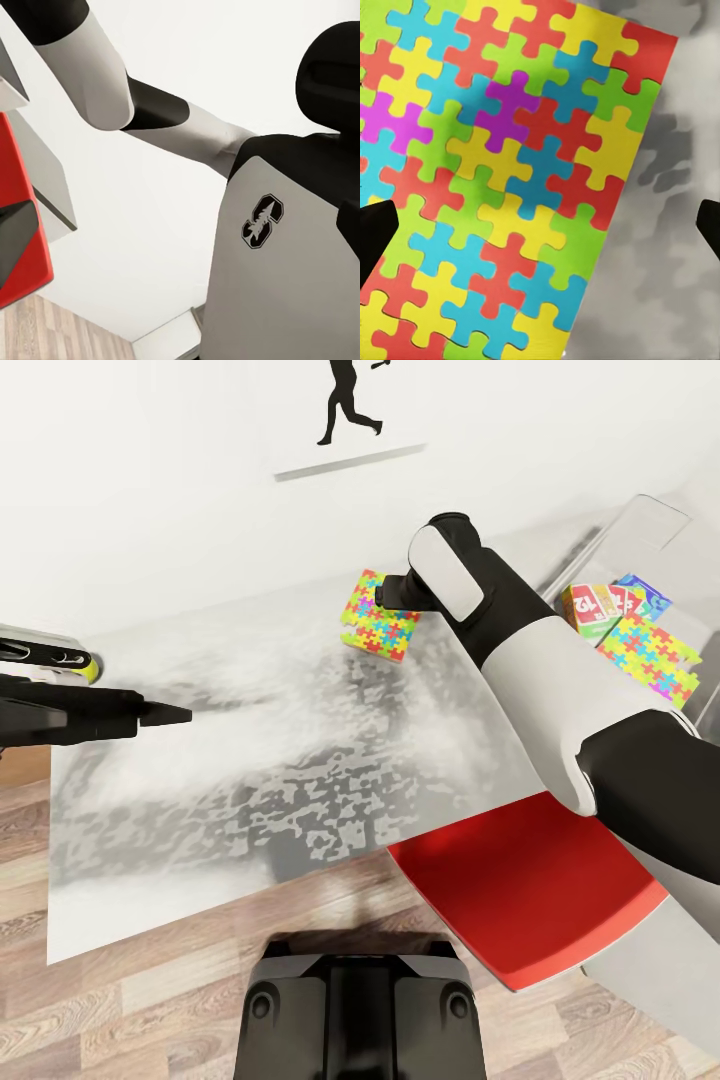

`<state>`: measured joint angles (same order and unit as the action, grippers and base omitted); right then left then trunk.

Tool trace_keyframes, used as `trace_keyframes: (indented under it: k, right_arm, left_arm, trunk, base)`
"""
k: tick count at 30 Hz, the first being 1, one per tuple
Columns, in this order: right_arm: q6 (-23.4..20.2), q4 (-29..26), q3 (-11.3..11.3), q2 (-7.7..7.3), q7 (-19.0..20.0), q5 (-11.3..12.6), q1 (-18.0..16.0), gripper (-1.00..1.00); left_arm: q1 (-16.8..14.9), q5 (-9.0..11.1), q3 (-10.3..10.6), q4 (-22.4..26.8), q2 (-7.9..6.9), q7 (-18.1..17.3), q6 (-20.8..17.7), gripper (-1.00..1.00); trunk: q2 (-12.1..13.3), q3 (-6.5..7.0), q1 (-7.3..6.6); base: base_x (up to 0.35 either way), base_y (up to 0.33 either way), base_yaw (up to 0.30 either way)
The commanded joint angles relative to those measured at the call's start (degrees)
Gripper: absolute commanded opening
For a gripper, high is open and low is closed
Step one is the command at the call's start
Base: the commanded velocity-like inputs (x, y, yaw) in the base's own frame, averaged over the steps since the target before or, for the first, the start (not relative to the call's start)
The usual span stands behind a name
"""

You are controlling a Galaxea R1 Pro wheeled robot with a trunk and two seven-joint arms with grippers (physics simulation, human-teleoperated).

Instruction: Put all the toys in the child's room - the three board games (two on the bed and one on the table), the two jigsaw puzzles on the table, and the tennis ball on the table - inside the toy box on the table in the child's room.

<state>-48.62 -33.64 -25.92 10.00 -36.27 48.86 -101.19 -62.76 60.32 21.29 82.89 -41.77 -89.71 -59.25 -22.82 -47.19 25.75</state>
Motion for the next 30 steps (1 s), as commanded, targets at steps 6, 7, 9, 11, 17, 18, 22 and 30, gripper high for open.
trace_keyframes:
  k: [6, 7, 9, 11, 17, 18, 22, 30]
  right_arm:
    - [-0.1, 0.0, -0.1, 0.0, -0.4, 0.5, -0.1, 1.0]
    - [-0.1, 0.0, -0.1, 0.0, -0.3, 0.5, -0.1, 1.0]
    - [-0.1, 0.0, -0.1, 0.0, -0.3, 0.5, -0.1, 1.0]
    - [-0.1, -0.1, -0.1, 0.0, -0.3, 0.5, -0.1, 1.0]
    - [-0.2, -1.1, -0.1, 0.0, -0.4, 0.6, -0.1, 1.0]
    - [-0.3, -1.2, -0.1, 0.0, -0.4, 0.6, -0.1, 1.0]
    - [-0.4, -1.3, -0.1, 0.0, -0.3, 0.6, -0.1, 1.0]
    - [-0.5, -1.4, -0.1, 0.0, -0.2, 0.6, -0.1, 1.0]
  left_arm:
    - [-0.1, 0.1, 0.2, 0.0, -0.07, -0.3, -0.6, 1.0]
    - [-0.1, 0.1, 0.2, 0.0, -0.07, -0.3, -0.6, 1.0]
    - [-0.1, 0.1, 0.2, 0.0, -0.07, -0.3, -0.6, 1.0]
    - [-0.1, 0.1, 0.2, 0.0, -0.07, -0.3, -0.6, 1.0]
    - [-0.1, 0.1, 0.2, 0.0, -0.12, -0.3, -0.6, 1.0]
    - [-0.1, 0.1, 0.2, 0.0, -0.14, -0.3, -0.6, 1.0]
    - [-0.1, 0.1, 0.2, 0.0, -0.15, -0.3, -0.6, 1.0]
    - [-0.1, 0.1, 0.2, 0.0, -0.16, -0.3, -0.6, 1.0]
  trunk:
    - [-0.1, -0.3, 0.03]
    - [-0.1, -0.37, 0.03]
    - [-0.1, -0.5, 0.03]
    - [-0.1, -0.65, 0.03]
    - [-0.1, -1.15, 0.03]
    - [-0.1, -1.23, 0.03]
    - [-0.1, -1.47, 0.03]
    - [-0.1, -1.6, 0.03]
  base:
    - [0.0, 0.0, 0.0]
    - [0.0, 0.0, 0.0]
    - [0.0, 0.002, 0.0]
    - [0.0, 0.03, 0.0]
    - [0.0, 0.018, 0.0]
    - [0.0, 0.006, 0.0]
    - [0.0, 0.022, 0.0]
    - [0.0, 0.061, -0.001]
